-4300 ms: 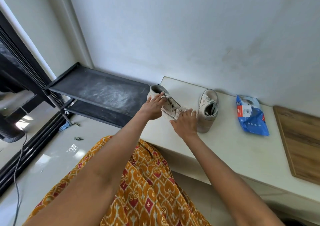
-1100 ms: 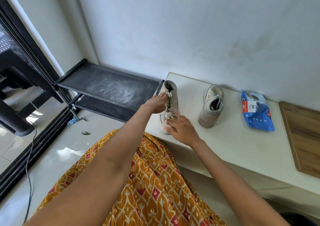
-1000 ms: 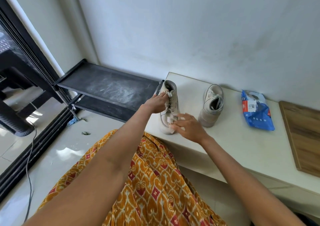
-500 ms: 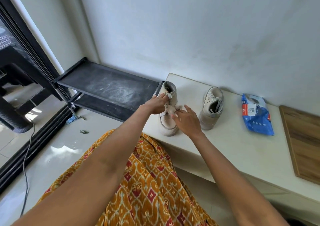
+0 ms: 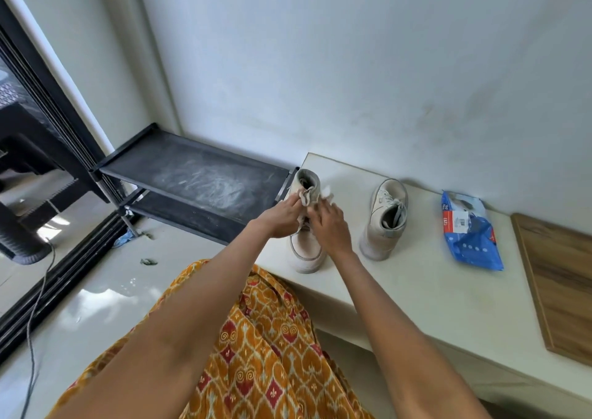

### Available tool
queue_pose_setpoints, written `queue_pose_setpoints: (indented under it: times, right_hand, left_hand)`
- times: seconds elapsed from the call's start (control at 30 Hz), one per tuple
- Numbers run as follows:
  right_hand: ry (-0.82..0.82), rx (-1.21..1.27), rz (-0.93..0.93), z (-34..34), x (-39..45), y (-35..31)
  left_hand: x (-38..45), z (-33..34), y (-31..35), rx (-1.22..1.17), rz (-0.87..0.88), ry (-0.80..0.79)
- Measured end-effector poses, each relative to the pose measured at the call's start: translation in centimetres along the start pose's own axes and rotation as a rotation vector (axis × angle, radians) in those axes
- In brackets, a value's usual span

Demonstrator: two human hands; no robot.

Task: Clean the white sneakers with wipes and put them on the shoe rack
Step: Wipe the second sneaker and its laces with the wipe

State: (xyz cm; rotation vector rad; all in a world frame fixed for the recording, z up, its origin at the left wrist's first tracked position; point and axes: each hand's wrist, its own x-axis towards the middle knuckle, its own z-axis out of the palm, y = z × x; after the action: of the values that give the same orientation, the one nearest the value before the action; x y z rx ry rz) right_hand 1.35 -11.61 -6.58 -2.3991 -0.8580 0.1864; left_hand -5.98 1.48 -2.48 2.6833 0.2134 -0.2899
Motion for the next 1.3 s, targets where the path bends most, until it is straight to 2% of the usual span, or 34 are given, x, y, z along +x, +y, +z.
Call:
queue_pose_setpoints:
  times: [0.13,0.23,0.33,0.43,0.5,0.6,0.67,0.8,0.87,0.97,1.03,1.13,1.3]
  right_hand:
    - [0.135,-0.145,-0.201,-0.7,-3.1,3.3]
    - [0.146,-0.244,-0.161,-2.3,-1.9,3.7]
    - [0.229,-0.011,-0.011,-3.0,0.6,0.8]
    - [0.091,0.213,0.078,-1.5,2.3,-1.7]
    - [0.036,0.266,0.131,0.2,1.7,-1.7]
    - [0.074,0.184,0.0,1.6,-2.5,0.2]
    - [0.038,0.106,-0.119,1.5,-5.1,1.6]
    - [0.05,-0.002,-0.281,-0.1,-5.5,2.4]
    - [0.163,0.064,-0.227,-0.6,-4.0,1.8]
    - [0.292,0.252,0.027,-1.3,-0.4,0.1]
    - [0.168,0.314,0.194,-1.5,2.5,-0.5]
    - [-0.046,0.416,0.343,-1.8,4.4,-0.8]
    - [-0.096,0.394,0.337,-1.7,1.7,-0.2]
  left_hand:
    - [-0.2,1.4,-0.4,0.064,0.039,0.055]
    - [-0.5,1.5,-0.5,0.076,0.032,0.065]
    - [-0.9,1.2,-0.6,0.032,0.027,0.052]
    - [-1.1,0.9,-0.5,-0.047,0.019,0.033]
    - [-1.1,0.8,-0.2,-0.072,0.009,0.027]
    - [-0.9,0.9,-0.3,-0.095,-0.001,0.015]
    - [-1.0,1.0,-0.5,-0.092,0.009,0.014]
    - [-1.4,0.9,0.0,-0.101,0.025,0.043]
    - [-1.6,0.9,0.4,-0.116,0.029,0.053]
    - [-2.1,1.1,0.7,-0.136,0.02,0.043]
    - [-2.2,1.0,0.8,-0.131,0.008,0.022]
    - [-2.1,0.8,0.7,-0.105,-0.014,-0.02]
    - [-1.5,0.2,1.3,-0.097,-0.091,-0.07]
